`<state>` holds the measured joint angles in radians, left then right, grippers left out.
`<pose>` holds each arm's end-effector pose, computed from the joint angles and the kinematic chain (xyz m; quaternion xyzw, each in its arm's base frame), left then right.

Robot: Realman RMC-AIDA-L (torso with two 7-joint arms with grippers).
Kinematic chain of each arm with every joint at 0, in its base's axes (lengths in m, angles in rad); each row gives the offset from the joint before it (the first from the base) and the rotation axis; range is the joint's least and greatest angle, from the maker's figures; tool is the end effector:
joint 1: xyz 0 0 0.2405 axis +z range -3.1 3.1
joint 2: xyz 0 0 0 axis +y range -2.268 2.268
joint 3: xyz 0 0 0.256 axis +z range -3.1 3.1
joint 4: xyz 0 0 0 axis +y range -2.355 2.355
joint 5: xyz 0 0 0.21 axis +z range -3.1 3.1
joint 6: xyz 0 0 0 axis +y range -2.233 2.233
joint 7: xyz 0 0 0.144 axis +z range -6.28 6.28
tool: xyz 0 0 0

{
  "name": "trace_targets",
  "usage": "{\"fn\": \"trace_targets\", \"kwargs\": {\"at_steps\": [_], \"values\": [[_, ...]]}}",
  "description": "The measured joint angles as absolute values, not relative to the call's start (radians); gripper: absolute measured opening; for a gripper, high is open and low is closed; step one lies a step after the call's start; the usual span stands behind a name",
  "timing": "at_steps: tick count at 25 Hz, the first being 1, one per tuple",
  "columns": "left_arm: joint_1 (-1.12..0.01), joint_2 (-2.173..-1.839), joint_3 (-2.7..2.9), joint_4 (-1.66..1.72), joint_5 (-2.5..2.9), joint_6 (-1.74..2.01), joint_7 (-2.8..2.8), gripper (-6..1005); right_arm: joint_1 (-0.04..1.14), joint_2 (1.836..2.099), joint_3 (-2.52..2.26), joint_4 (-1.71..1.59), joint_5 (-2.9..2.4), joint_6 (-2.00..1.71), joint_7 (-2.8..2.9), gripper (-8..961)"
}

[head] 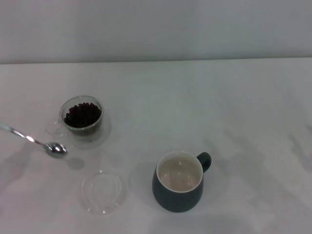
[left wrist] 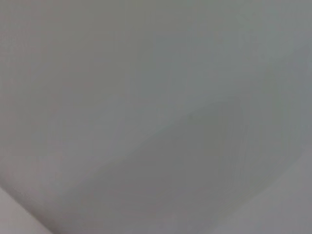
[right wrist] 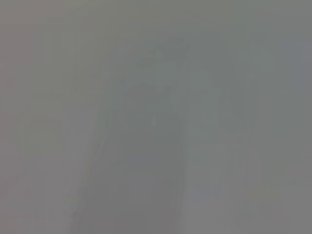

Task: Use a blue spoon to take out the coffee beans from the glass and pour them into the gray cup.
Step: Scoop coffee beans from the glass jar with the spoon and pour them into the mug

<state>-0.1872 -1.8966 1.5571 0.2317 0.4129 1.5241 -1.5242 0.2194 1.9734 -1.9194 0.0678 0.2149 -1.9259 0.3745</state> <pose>-0.3558 0.2494 0.0484 -0.6325 -0.5075 -0.5372 0.2319 0.3489 0.2042 0.0611 -0.7054 0.0869 0.4320 0.5552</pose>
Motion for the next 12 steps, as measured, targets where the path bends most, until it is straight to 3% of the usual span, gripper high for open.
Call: {"fn": "trace_targets", "kwargs": {"at_steps": [12], "values": [[-0.272, -1.818, 1.505, 0.24, 0.428, 1.451, -1.547, 133, 0.238, 1.985, -1.919, 0.064, 0.216, -1.873, 0.339, 607]]}}
